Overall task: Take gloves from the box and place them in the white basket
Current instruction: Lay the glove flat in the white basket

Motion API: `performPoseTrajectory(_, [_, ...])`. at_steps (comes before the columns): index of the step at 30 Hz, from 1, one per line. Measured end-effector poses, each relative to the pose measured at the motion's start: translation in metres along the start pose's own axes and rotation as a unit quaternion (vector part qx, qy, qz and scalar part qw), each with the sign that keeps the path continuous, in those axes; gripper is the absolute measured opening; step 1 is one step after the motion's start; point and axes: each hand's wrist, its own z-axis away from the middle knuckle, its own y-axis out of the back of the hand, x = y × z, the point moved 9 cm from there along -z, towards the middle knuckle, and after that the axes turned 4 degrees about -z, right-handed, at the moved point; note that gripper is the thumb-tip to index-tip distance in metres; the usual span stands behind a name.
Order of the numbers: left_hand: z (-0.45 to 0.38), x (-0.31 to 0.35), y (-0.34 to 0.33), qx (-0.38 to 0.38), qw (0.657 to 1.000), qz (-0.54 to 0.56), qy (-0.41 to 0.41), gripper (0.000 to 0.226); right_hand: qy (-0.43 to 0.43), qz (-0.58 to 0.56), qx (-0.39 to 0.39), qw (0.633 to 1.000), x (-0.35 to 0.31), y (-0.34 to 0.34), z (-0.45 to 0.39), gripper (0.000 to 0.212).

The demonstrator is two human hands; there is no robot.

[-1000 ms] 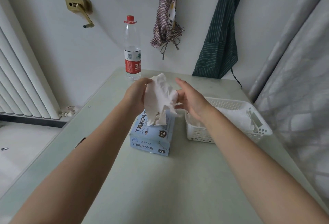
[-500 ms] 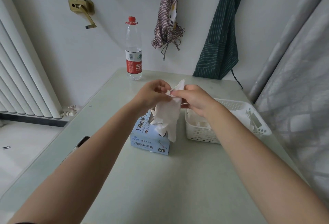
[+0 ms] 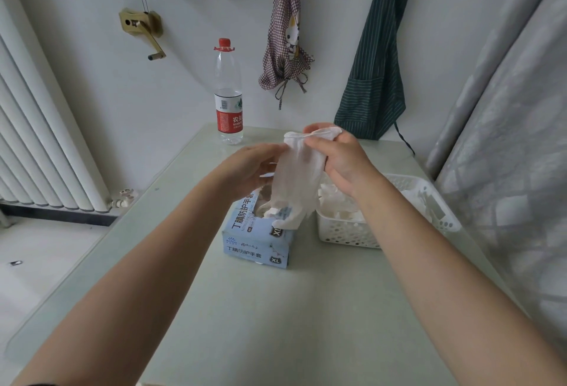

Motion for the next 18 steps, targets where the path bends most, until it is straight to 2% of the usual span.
performPoseTrajectory(4, [0.004, 0.021, 0.005, 0.058, 0.997, 0.026, -0.051, 0.021, -0.046, 0.02, -0.037, 0.998, -0.003, -0.007, 0.011, 0.024])
performPoseTrajectory(7, [0.01, 0.038, 0.008, 0.098, 0.992, 0.01, -0.076, 0.009, -0.084, 0.083, -0.069, 0.991, -0.008, -0.011, 0.02, 0.037])
performPoseTrajectory(11, [0.019, 0.057, 0.0, 0.078, 0.99, -0.057, -0.099, 0.005, -0.12, 0.192, -0.103, 0.969, -0.014, -0.018, 0.028, 0.043])
performPoseTrajectory(13, [0.022, 0.06, -0.006, 0.055, 0.99, -0.085, -0.103, 0.002, -0.121, 0.219, -0.09, 0.964, -0.018, -0.018, 0.027, 0.034])
performPoseTrajectory(16, [0.024, 0.059, -0.007, 0.062, 0.987, -0.098, -0.107, 0.009, -0.118, 0.231, -0.07, 0.963, -0.025, -0.017, 0.025, 0.007])
performPoseTrajectory(18, [0.023, 0.055, -0.005, 0.072, 0.987, -0.1, -0.104, 0.012, -0.114, 0.245, -0.07, 0.96, -0.029, -0.017, 0.023, 0.01])
